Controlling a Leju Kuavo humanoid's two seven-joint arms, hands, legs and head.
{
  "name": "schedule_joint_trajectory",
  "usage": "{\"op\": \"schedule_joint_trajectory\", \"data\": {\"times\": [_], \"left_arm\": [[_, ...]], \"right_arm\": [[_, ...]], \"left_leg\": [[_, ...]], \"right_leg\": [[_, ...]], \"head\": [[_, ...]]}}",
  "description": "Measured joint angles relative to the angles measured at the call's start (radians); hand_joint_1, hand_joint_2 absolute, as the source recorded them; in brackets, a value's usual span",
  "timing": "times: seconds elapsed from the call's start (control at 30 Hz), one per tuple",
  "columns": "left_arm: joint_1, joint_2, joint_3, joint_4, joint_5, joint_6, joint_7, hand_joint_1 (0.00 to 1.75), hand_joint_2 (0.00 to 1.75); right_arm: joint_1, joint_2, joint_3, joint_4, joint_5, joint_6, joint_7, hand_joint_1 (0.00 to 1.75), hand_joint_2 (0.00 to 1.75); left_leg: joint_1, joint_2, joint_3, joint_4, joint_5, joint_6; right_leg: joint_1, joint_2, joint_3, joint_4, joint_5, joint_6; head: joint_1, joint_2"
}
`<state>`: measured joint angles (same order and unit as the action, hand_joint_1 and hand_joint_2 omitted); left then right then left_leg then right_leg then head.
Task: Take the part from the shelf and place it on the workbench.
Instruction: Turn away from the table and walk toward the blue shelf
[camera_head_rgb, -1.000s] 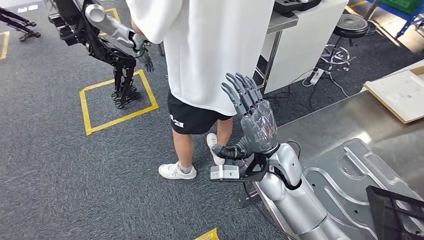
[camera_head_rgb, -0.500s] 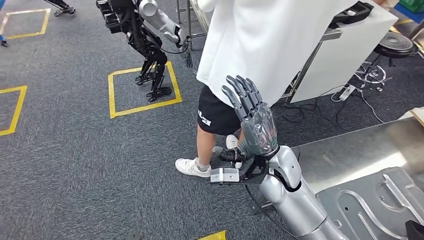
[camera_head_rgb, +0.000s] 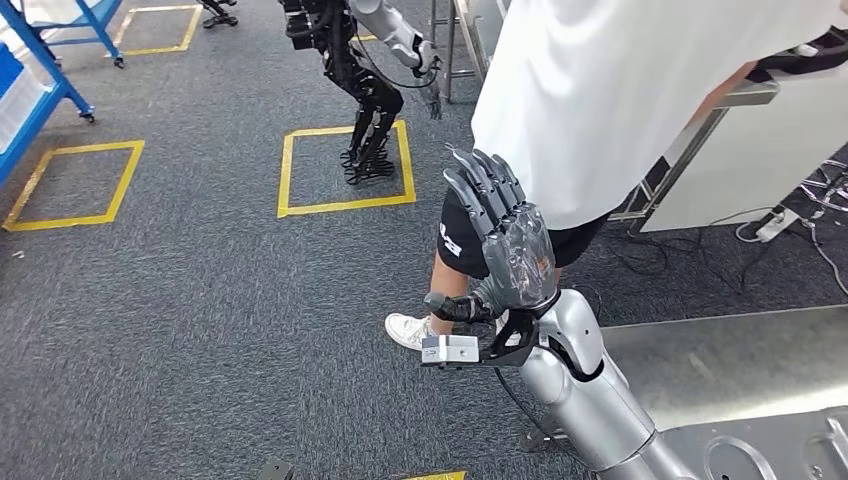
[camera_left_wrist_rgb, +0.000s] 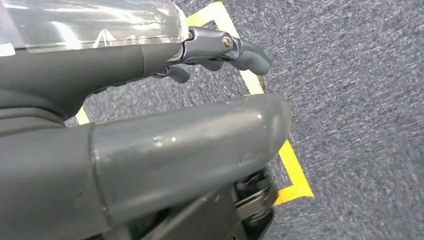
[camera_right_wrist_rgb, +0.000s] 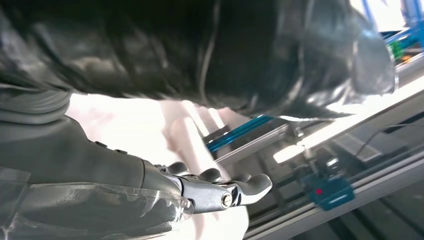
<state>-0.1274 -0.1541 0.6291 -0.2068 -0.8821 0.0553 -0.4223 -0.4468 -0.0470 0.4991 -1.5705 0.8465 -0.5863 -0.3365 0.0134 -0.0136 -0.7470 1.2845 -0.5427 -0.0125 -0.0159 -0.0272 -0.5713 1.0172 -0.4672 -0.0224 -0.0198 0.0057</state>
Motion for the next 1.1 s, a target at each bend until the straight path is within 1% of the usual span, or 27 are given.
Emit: {"op": "schedule_joint_trajectory", "data": {"times": [0.03, 0.07, 0.1, 0.13, 0.2, 0.23, 0.3, 0.33, 0.37, 0.43, 0.47, 0.5, 0.53, 0.57, 0.6, 0.67, 0.7, 0.73, 0.8, 0.83, 0.9, 0.93, 0.97, 1.0, 1.03, 1.07, 1.1], "left_arm": [[0.001, 0.0, 0.0, 0.0, 0.0, 0.0, 0.0, 0.0, 0.0], [0.002, 0.0, 0.0, 0.0, 0.0, 0.0, 0.0, 0.0, 0.0], [0.003, 0.0, 0.0, 0.0, 0.0, 0.0, 0.0, 0.0, 0.0], [0.003, 0.0, 0.0, 0.0, 0.0, 0.0, 0.001, 0.0, 0.0], [0.0, 0.0, 0.0, 0.0, 0.0, 0.0, 0.002, 0.0, 0.0], [0.0, 0.0, 0.0, 0.0, 0.0, 0.0, 0.003, 0.0, 0.0], [0.002, 0.0, 0.001, 0.0, 0.0, 0.0, 0.003, 0.0, 0.0], [0.003, 0.0, 0.002, 0.0, 0.0, 0.0, 0.003, 0.0, 0.0], [0.003, 0.0, 0.002, 0.0, 0.0, 0.0, 0.003, 0.0, 0.0], [0.0, 0.0, 0.002, 0.0, 0.0, 0.0, 0.003, 0.0, 0.0], [-0.002, 0.0, 0.002, 0.0, -0.001, 0.0, 0.003, 0.0, 0.0], [-0.002, 0.0, 0.002, 0.0, -0.001, 0.0, 0.003, 0.0, 0.0], [-0.002, 0.0, 0.002, 0.0, -0.001, 0.0, 0.003, 0.0, 0.0], [-0.002, 0.0, 0.002, 0.0, -0.001, 0.0, 0.003, 0.0, 0.0], [-0.001, 0.0, 0.002, 0.0, -0.001, 0.0, 0.003, 0.0, 0.0], [-0.003, 0.0, 0.003, 0.0, -0.001, -0.001, 0.003, 0.0, 0.0], [-0.003, 0.0, 0.003, 0.0, -0.001, -0.001, 0.002, 0.0, 0.0], [-0.003, 0.001, 0.003, 0.0, -0.001, -0.001, 0.002, 0.0, 0.0], [0.001, 0.003, 0.005, 0.0, -0.001, -0.001, 0.001, 0.0, 0.0], [0.004, 0.006, 0.006, 0.0, 0.0, 0.0, 0.001, 0.0, 0.0], [0.009, 0.011, 0.008, 0.0, 0.0, 0.002, 0.002, 0.0, 0.0], [0.009, 0.013, 0.01, 0.0, 0.0, 0.004, 0.003, 0.0, 0.0], [0.01, 0.014, 0.011, 0.0, 0.001, 0.005, 0.003, 0.0, 0.0], [0.012, 0.016, 0.013, 0.0, 0.001, 0.007, 0.003, 0.0, 0.0], [0.015, 0.018, 0.015, 0.0, 0.002, 0.008, 0.003, 0.0, 0.0], [0.02, 0.02, 0.018, 0.0, 0.004, 0.009, 0.003, 0.0, 0.0], [0.023, 0.023, 0.02, 0.0, 0.006, 0.01, 0.002, 0.0, 0.0]], "right_arm": [[0.0, 0.0, 0.0, 0.001, 0.0, 0.0, 0.0, 0.0, 0.0], [0.0, 0.0, 0.0, 0.001, 0.0, 0.0, 0.0, 0.0, 0.0], [-0.001, 0.0, 0.001, 0.001, 0.0, 0.0, 0.0, 0.0, 0.0], [-0.001, 0.0, 0.001, 0.001, 0.0, 0.0, 0.0, 0.0, 0.0], [-0.003, 0.0, 0.002, 0.001, 0.0, 0.0, 0.0, 0.0, 0.0], [-0.004, 0.0, 0.003, 0.001, 0.0, 0.0, 0.0, 0.0, 0.0], [-0.004, 0.0, 0.005, 0.002, 0.0, 0.0, 0.0, 0.0, 0.0], [-0.005, 0.0, 0.006, 0.002, 0.0, 0.0, 0.0, 0.0, 0.0], [-0.006, 0.0, 0.006, 0.002, 0.0, -0.001, 0.0, 0.0, 0.0], [-0.006, 0.0, 0.007, 0.004, 0.0, -0.001, 0.0, 0.0, 0.0], [-0.005, -0.001, 0.008, 0.005, 0.0, -0.001, 0.0, 0.0, 0.0], [-0.003, -0.001, 0.009, 0.008, 0.0, -0.001, 0.0, 0.0, 0.0], [-0.002, -0.002, 0.009, 0.01, 0.0, -0.001, 0.0, 0.0, 0.0], [-0.002, -0.002, 0.01, 0.012, 0.0, -0.001, 0.0, 0.0, 0.0], [-0.002, -0.003, 0.01, 0.014, 0.0, -0.001, 0.0, 0.0, 0.0], [-0.002, -0.003, 0.011, 0.015, 0.0, -0.001, 0.0, 0.0, 0.0], [-0.001, -0.002, 0.011, 0.016, -0.001, -0.002, 0.0, 0.0, 0.0], [0.001, -0.002, 0.012, 0.018, -0.003, -0.003, 0.0, 0.0, 0.0], [0.004, -0.001, 0.013, 0.022, -0.007, -0.007, -0.002, 0.0, 0.0], [0.006, 0.0, 0.013, 0.024, -0.01, -0.009, -0.005, 0.0, 0.0], [0.01, 0.003, 0.013, 0.027, -0.015, -0.014, -0.01, 0.0, 0.0], [0.015, 0.003, 0.013, 0.029, -0.017, -0.017, -0.012, 0.0, 0.0], [0.021, 0.004, 0.013, 0.031, -0.017, -0.02, -0.014, 0.0, 0.0], [0.028, 0.004, 0.013, 0.034, -0.018, -0.021, -0.015, 0.0, 0.0], [0.034, 0.004, 0.013, 0.037, -0.018, -0.022, -0.016, 0.0, 0.0], [0.039, 0.004, 0.014, 0.04, -0.018, -0.023, -0.017, 0.0, 0.0], [0.042, 0.004, 0.014, 0.042, -0.019, -0.023, -0.018, 0.0, 0.0]], "left_leg": [[0.002, 0.004, -0.006, 0.012, 0.005, -0.002], [0.003, 0.009, 0.009, -0.015, 0.027, -0.003], [0.004, 0.02, 0.041, -0.075, 0.06, -0.002], [0.002, 0.044, 0.078, -0.146, 0.086, 0.001], [-0.006, 0.077, 0.126, -0.239, 0.112, 0.013], [-0.011, 0.082, 0.131, -0.253, 0.11, 0.019], [-0.011, 0.058, 0.13, -0.258, 0.114, 0.032], [-0.01, 0.047, 0.132, -0.262, 0.116, 0.038], [-0.007, 0.037, 0.133, -0.267, 0.119, 0.045], [-0.006, 0.017, 0.135, -0.271, 0.122, 0.054], [-0.007, 0.005, 0.135, -0.27, 0.123, 0.057], [-0.008, -0.007, 0.135, -0.27, 0.123, 0.058], [-0.009, -0.021, 0.135, -0.269, 0.123, 0.059], [-0.009, -0.034, 0.135, -0.268, 0.123, 0.058], [-0.009, -0.047, 0.136, -0.266, 0.122, 0.058], [-0.009, -0.072, 0.135, -0.262, 0.12, 0.054], [-0.009, -0.083, 0.132, -0.26, 0.12, 0.049], [-0.007, -0.093, 0.129, -0.26, 0.12, 0.043], [-0.004, -0.111, 0.125, -0.263, 0.123, 0.03], [-0.004, -0.106, 0.124, -0.26, 0.12, 0.024], [-0.006, -0.063, 0.102, -0.208, 0.087, 0.016], [-0.005, -0.034, 0.078, -0.153, 0.057, 0.012], [-0.004, -0.014, 0.045, -0.086, 0.024, 0.007], [-0.001, -0.004, 0.016, -0.027, 0.002, 0.003], [0.001, 0.002, 0.0, 0.005, -0.005, 0.0], [0.003, 0.006, 0.003, -0.001, 0.008, -0.003], [0.004, 0.013, 0.027, -0.046, 0.037, -0.003]], "right_leg": [[0.001, -0.014, 0.0, 0.001, -0.002, 0.0], [0.001, -0.026, 0.001, 0.003, -0.005, 0.002], [0.001, -0.038, 0.004, 0.004, -0.008, 0.004], [0.002, -0.049, 0.006, 0.006, -0.012, 0.007], [0.008, -0.067, 0.01, 0.009, -0.018, 0.016], [0.011, -0.076, 0.012, 0.008, -0.02, 0.021], [0.012, -0.091, 0.015, 0.007, -0.024, 0.031], [0.01, -0.08, 0.015, 0.013, -0.032, 0.036], [0.007, -0.058, 0.007, 0.034, -0.048, 0.04], [0.003, -0.001, -0.042, 0.14, -0.105, 0.044], [0.003, 0.014, -0.078, 0.208, -0.133, 0.044], [0.003, 0.021, -0.109, 0.263, -0.149, 0.045], [0.003, 0.024, -0.126, 0.286, -0.144, 0.044], [0.003, 0.026, -0.125, 0.272, -0.12, 0.043], [0.003, 0.031, -0.107, 0.221, -0.082, 0.04], [0.001, 0.07, -0.053, 0.088, -0.015, 0.032], [0.001, 0.087, -0.034, 0.043, 0.002, 0.029], [0.002, 0.099, -0.025, 0.021, 0.005, 0.027], [0.004, 0.087, -0.02, 0.012, 0.005, 0.022], [0.003, 0.077, -0.015, 0.006, 0.007, 0.017], [0.0, 0.052, -0.004, -0.007, 0.011, 0.007], [0.002, 0.038, 0.0, -0.01, 0.01, 0.003], [0.004, 0.024, 0.001, -0.01, 0.008, 0.0], [0.006, 0.009, 0.002, -0.01, 0.006, -0.001], [0.007, -0.004, 0.003, -0.009, 0.004, -0.001], [0.007, -0.016, 0.003, -0.008, 0.002, 0.0], [0.007, -0.027, 0.005, -0.006, -0.002, 0.002]], "head": [[0.0, 0.0], [0.0, 0.0], [0.0, 0.0], [0.0, 0.0], [0.0, 0.0], [0.001, 0.0], [0.001, 0.0], [0.001, 0.0], [0.001, 0.0], [0.001, 0.0], [0.001, 0.0], [0.001, 0.0], [0.001, 0.0], [0.001, 0.0], [0.001, 0.0], [0.001, 0.0], [0.001, 0.0], [0.001, 0.0], [0.002, 0.0], [0.002, 0.0], [0.0, 0.0], [0.0, 0.0], [-0.001, 0.0], [0.0, 0.0], [-0.001, 0.0], [-0.001, 0.0], [-0.001, 0.0]]}}
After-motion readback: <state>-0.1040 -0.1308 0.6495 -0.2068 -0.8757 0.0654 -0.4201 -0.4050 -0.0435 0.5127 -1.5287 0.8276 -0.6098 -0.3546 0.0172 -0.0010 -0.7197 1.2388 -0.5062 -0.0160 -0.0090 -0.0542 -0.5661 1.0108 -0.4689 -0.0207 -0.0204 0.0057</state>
